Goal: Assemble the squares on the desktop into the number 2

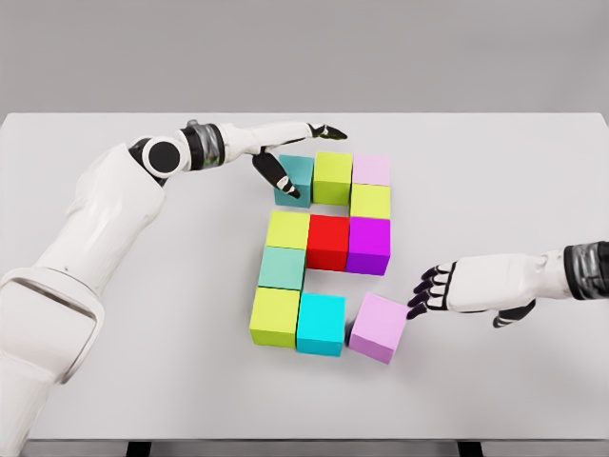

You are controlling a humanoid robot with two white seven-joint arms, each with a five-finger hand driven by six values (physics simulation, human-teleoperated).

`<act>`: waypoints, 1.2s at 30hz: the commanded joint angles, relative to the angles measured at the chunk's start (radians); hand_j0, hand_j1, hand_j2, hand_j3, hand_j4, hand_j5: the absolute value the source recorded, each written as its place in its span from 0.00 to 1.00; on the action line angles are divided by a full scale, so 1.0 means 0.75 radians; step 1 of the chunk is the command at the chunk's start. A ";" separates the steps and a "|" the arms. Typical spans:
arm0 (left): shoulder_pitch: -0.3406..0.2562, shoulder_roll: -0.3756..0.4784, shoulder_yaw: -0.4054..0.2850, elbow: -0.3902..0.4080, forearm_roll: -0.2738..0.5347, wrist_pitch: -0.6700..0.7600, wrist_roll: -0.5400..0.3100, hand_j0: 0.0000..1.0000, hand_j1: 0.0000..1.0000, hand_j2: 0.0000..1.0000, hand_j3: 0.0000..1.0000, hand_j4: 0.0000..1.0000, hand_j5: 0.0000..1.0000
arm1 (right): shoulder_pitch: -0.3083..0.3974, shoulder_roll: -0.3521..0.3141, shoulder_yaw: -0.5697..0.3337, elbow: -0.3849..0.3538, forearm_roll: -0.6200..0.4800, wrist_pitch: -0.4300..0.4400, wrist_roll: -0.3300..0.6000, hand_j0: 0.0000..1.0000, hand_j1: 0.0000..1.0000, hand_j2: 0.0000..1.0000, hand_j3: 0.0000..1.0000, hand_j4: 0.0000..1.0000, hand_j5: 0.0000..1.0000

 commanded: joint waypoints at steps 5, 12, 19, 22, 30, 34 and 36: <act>0.004 0.000 0.004 -0.017 0.013 -0.005 0.001 1.00 1.00 1.00 1.00 1.00 1.00 | -0.004 0.010 0.000 0.000 -0.007 0.003 0.000 1.00 1.00 1.00 1.00 1.00 1.00; 0.004 0.000 0.004 -0.017 0.013 -0.020 0.001 1.00 1.00 1.00 1.00 1.00 1.00 | -0.014 0.022 0.002 0.000 -0.023 0.003 0.000 1.00 1.00 1.00 1.00 1.00 1.00; 0.006 0.002 0.002 -0.017 0.013 -0.018 0.001 1.00 1.00 1.00 1.00 1.00 1.00 | -0.029 0.032 0.012 0.000 -0.037 0.003 0.000 1.00 1.00 1.00 1.00 1.00 1.00; 0.008 0.000 0.002 -0.017 0.013 -0.020 0.001 1.00 1.00 1.00 1.00 1.00 1.00 | -0.039 0.040 0.030 -0.002 -0.037 0.003 0.000 1.00 1.00 1.00 1.00 1.00 1.00; 0.027 0.004 0.004 -0.038 0.013 -0.020 0.001 1.00 1.00 1.00 1.00 1.00 1.00 | -0.053 0.051 0.040 -0.002 -0.037 0.003 0.000 1.00 1.00 1.00 1.00 1.00 1.00; 0.027 0.030 0.004 -0.040 0.023 -0.040 0.001 1.00 1.00 1.00 1.00 1.00 1.00 | -0.067 0.051 0.040 0.000 -0.039 0.003 0.000 1.00 1.00 1.00 1.00 1.00 1.00; 0.027 0.057 0.002 -0.058 0.045 -0.045 0.001 1.00 1.00 1.00 1.00 1.00 1.00 | -0.072 0.049 0.045 0.000 -0.039 0.003 0.000 1.00 1.00 1.00 1.00 1.00 1.00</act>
